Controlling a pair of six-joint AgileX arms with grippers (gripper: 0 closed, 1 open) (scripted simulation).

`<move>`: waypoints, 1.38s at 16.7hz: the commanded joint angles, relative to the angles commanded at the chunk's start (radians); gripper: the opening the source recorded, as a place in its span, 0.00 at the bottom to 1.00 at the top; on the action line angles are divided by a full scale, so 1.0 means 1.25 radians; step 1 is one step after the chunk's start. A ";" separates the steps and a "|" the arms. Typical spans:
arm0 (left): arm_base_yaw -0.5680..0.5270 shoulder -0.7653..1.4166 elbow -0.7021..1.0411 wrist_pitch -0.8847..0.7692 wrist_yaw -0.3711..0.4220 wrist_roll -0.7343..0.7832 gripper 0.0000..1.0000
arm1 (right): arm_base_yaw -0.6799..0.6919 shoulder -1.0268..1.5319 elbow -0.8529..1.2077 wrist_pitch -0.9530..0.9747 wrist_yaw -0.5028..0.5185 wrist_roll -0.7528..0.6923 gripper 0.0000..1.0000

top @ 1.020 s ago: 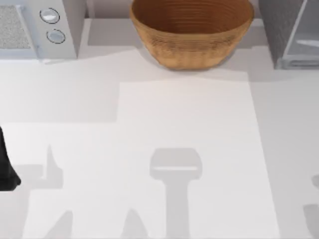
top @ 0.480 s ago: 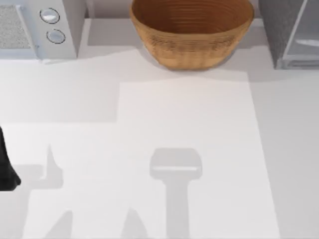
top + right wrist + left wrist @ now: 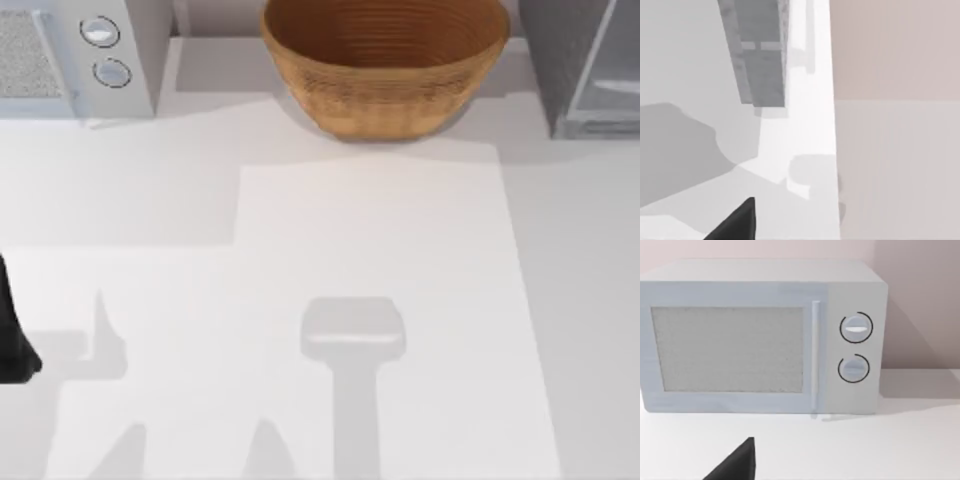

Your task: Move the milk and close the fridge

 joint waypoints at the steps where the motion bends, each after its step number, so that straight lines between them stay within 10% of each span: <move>1: 0.000 0.000 0.000 0.000 0.000 0.000 1.00 | 0.000 0.000 0.000 0.000 0.000 0.000 1.00; 10: 0.000 0.000 0.000 0.000 0.000 0.000 1.00 | 0.121 0.022 0.006 0.096 0.018 0.130 1.00; 23: 0.000 0.000 0.000 0.000 0.000 0.000 1.00 | 0.634 0.038 -0.003 0.774 0.146 0.964 1.00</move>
